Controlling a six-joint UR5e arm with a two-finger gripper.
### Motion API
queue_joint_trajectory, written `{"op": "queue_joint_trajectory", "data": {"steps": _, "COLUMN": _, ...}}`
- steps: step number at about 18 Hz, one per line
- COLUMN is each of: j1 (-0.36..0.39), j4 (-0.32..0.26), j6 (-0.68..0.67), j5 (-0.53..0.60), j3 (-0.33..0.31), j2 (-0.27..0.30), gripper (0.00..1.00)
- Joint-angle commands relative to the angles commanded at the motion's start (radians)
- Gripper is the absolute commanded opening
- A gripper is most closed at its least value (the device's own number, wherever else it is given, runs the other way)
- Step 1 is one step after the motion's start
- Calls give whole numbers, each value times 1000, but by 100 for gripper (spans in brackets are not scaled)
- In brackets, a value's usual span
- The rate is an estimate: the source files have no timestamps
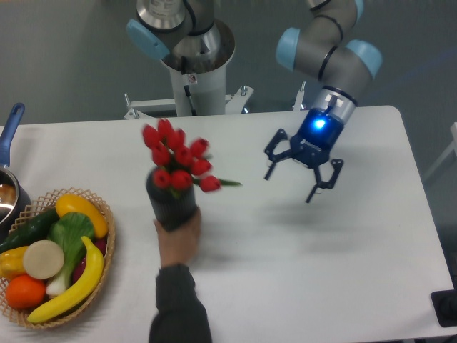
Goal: Insert the flowers into the vase
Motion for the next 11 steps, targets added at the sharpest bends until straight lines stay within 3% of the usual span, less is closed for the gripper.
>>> {"op": "queue_joint_trajectory", "data": {"steps": 5, "j1": -41, "j4": -14, "j6": -8, "j5": 259, "j3": 103, "j2": -12, "gripper": 100}}
{"op": "queue_joint_trajectory", "data": {"steps": 8, "j1": -142, "j4": -61, "j6": -8, "j5": 486, "j3": 173, "j2": -58, "gripper": 100}}
{"op": "queue_joint_trajectory", "data": {"steps": 11, "j1": -199, "j4": -66, "j6": -9, "j5": 598, "j3": 236, "j2": -100, "gripper": 100}}
